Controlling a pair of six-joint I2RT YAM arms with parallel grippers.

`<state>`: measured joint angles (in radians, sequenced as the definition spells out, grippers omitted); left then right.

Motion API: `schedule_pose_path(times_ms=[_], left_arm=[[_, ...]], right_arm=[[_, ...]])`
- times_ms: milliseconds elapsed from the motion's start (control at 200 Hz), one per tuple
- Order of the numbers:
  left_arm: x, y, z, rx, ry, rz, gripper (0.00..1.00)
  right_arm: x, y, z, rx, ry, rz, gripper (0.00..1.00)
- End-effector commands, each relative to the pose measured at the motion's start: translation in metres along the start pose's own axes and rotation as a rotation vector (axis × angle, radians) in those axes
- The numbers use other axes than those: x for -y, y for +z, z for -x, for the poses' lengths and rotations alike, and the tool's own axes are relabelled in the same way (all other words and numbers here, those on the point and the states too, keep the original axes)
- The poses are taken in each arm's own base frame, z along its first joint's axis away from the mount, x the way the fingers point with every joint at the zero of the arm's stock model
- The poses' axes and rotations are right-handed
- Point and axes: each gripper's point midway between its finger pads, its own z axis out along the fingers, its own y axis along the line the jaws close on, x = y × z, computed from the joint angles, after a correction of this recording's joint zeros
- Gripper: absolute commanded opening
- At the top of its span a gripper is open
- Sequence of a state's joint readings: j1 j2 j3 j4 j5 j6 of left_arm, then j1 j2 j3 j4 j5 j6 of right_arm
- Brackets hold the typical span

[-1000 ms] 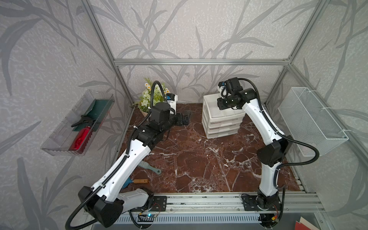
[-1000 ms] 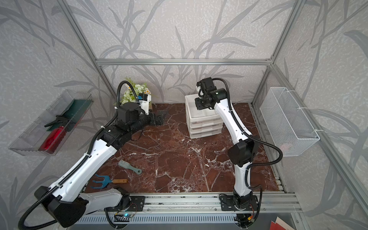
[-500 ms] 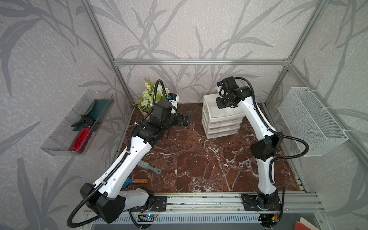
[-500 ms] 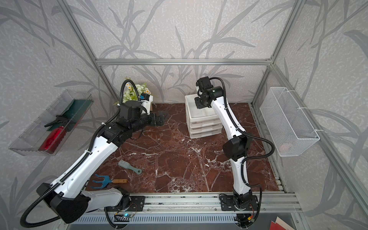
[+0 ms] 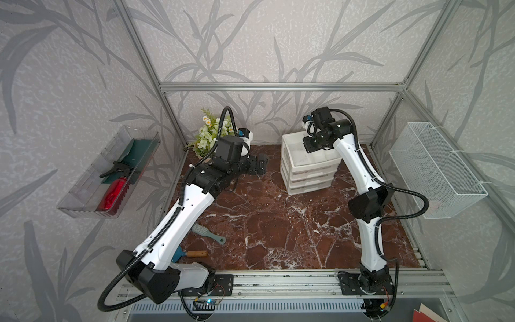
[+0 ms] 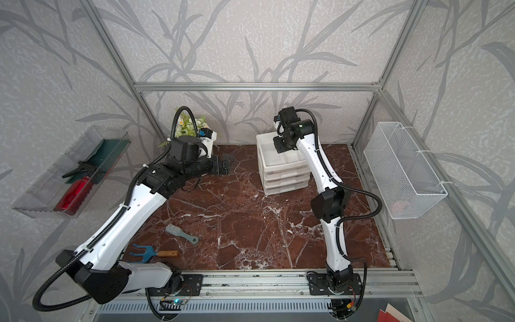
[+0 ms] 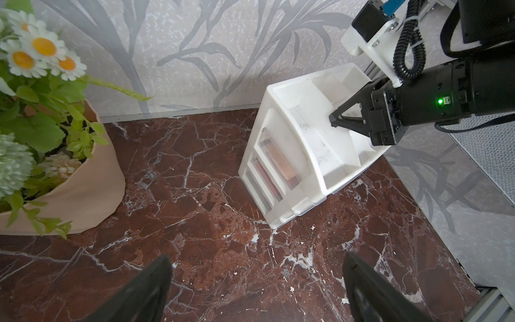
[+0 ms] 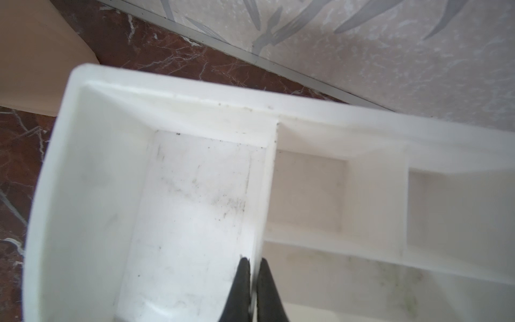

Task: Take the postcards out of the drawer
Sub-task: Adjust the storage box at the center of the board.

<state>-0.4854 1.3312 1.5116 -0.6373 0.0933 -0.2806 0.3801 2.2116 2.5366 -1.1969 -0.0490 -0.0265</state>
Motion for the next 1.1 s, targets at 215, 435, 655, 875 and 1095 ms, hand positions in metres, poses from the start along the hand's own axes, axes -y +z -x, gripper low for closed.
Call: schedule_pose_path(times_ms=[215, 435, 655, 875, 1095], left_arm=[[0.002, -0.003, 0.003, -0.034, 0.041, 0.011, 0.92], [0.003, 0.009, 0.011, -0.086, 0.087, 0.031, 0.90], [-0.001, 0.032, 0.004, -0.183, 0.118, 0.059, 0.72], [-0.007, 0.047, -0.018, -0.251, 0.088, 0.068, 0.50], [-0.007, 0.058, -0.022, -0.256, 0.067, 0.067, 0.48]], right_arm=[[-0.073, -0.030, -0.019, 0.006, -0.238, 0.364, 0.00], [-0.130, -0.044, -0.043, 0.045, -0.402, 0.526, 0.00], [-0.172, -0.065, -0.057, 0.144, -0.495, 0.686, 0.01], [-0.176, -0.074, -0.049, 0.196, -0.490, 0.704, 0.05], [-0.174, -0.082, -0.044, 0.220, -0.446, 0.689, 0.21]])
